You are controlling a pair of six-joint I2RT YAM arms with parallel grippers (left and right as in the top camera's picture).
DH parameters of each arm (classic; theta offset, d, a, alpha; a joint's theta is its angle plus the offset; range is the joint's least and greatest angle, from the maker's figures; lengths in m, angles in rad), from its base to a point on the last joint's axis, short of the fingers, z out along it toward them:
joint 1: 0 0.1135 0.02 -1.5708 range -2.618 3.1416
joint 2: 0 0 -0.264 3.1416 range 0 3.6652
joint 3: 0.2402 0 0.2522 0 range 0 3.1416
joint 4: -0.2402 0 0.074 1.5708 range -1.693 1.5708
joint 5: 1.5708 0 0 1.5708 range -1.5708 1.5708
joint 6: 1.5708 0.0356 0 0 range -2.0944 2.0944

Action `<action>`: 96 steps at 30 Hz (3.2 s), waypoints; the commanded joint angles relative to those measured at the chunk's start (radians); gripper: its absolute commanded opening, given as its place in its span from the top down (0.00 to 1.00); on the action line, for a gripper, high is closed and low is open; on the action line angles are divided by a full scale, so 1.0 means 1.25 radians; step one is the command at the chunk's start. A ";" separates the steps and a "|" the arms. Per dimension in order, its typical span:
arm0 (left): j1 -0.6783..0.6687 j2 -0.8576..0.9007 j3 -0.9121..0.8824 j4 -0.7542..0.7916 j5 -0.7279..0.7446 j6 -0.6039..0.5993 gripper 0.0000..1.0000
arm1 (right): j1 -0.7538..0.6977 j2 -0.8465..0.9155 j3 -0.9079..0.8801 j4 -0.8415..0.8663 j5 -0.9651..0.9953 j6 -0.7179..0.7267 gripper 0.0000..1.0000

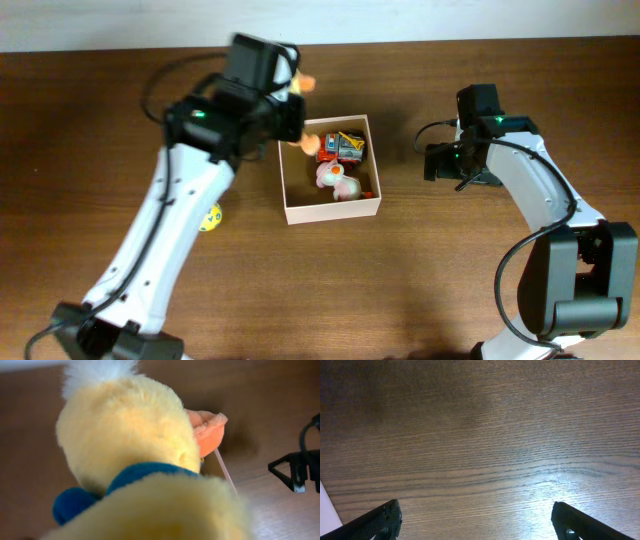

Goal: Pack container
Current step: 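Lift the yellow duck and carry it right over the box, then lower the yellow duck into the box and open the left gripper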

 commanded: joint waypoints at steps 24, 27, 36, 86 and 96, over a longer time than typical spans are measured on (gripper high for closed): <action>-0.041 0.270 -0.039 0.057 -0.132 -0.162 0.98 | -0.002 -0.016 0.007 -0.001 0.013 0.001 0.01; -0.041 0.283 -0.039 0.070 -0.150 -0.162 0.98 | -0.002 -0.016 0.007 -0.001 0.013 0.001 0.01; -0.041 0.297 -0.040 0.045 -0.170 -0.208 0.98 | -0.002 -0.016 0.007 -0.001 0.013 0.001 0.01; -0.065 0.299 -0.064 -0.020 -0.129 -0.220 0.98 | -0.002 -0.016 0.007 -0.001 0.013 0.001 0.01; -0.065 0.299 -0.066 0.016 -0.144 -0.220 0.51 | -0.002 -0.016 0.007 -0.001 0.013 0.001 0.01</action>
